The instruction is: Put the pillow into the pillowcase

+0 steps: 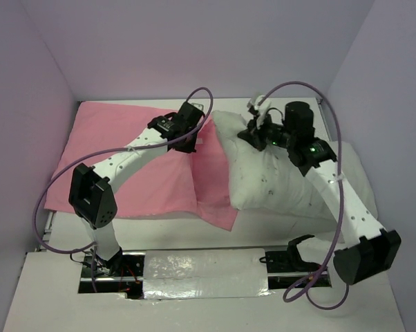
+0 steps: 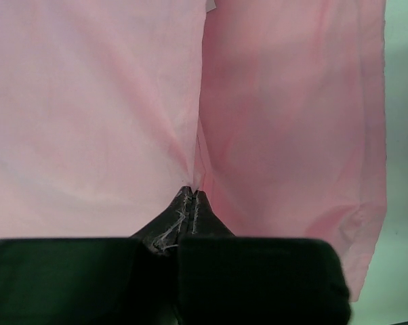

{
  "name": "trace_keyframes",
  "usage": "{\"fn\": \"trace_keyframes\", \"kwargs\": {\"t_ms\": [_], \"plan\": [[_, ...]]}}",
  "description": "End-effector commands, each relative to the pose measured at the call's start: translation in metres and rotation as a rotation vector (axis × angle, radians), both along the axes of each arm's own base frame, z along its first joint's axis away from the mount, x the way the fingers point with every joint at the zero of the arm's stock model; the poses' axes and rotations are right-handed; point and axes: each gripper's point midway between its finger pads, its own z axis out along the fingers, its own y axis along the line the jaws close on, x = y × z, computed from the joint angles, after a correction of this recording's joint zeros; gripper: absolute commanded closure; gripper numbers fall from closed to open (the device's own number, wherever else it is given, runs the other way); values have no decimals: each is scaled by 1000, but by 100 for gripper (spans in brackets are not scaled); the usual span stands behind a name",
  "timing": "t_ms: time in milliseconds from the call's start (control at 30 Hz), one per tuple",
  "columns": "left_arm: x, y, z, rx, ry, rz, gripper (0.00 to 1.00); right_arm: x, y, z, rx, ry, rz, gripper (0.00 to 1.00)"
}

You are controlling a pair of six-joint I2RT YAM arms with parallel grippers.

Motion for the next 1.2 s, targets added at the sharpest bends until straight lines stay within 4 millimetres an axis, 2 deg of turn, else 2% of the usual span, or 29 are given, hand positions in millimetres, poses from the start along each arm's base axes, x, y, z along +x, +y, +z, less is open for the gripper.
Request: {"fn": "trace_keyframes", "kwargs": {"t_ms": [0,67,100,167,200,300,333,433,467,533,567,633,667,700,767,800,967,1000,1033,1067,1100,1167], "plan": [[-4,4,19,-46,-38,46,100,1,50,5,-53,-136,254,100],[-4,9,21,-40,-44,71,100,2,65,-4,-91,-131,308,100],[-4,10,22,-44,-45,90,100,6,70,-20,-100,-82,330,100],[-4,11,26,-52,-54,107,100,11,72,-41,-111,-39,340,100],[-3,11,28,-62,-57,119,100,9,75,-59,-118,10,373,100],[-3,11,31,-71,-59,142,100,-8,84,-83,-116,90,507,100],[-2,11,33,-74,-61,145,100,-8,86,-96,-124,114,532,100],[-1,10,33,-76,-66,144,100,-3,92,-109,-121,161,536,100],[-1,10,33,-73,-63,143,100,4,95,-119,-124,192,528,100],[-1,10,34,-75,-63,146,100,12,104,-115,-134,191,533,100],[-1,10,34,-79,-61,147,100,19,106,-125,-149,213,520,100],[-1,6,38,-104,-70,135,100,30,115,-120,-151,197,502,100],[-2,5,40,-115,-75,137,100,35,119,-126,-159,202,499,100],[-2,5,40,-119,-75,136,100,41,123,-118,-151,183,504,100],[-3,1,41,-135,-72,125,100,44,130,-117,-137,195,525,100],[-3,-1,41,-140,-67,122,100,51,135,-117,-129,197,521,100],[-4,-4,43,-163,-70,117,100,56,154,-124,-120,188,490,100],[-4,-4,44,-166,-72,120,100,69,155,-128,-133,143,425,100],[-4,-4,42,-165,-70,121,100,74,161,-122,-104,92,377,100],[-4,-3,42,-164,-70,125,100,89,162,-100,-69,24,304,100],[-5,-3,41,-163,-67,127,100,91,156,-109,-55,28,246,100],[-6,-3,41,-169,-68,124,100,114,144,-57,86,-109,54,100]]}}
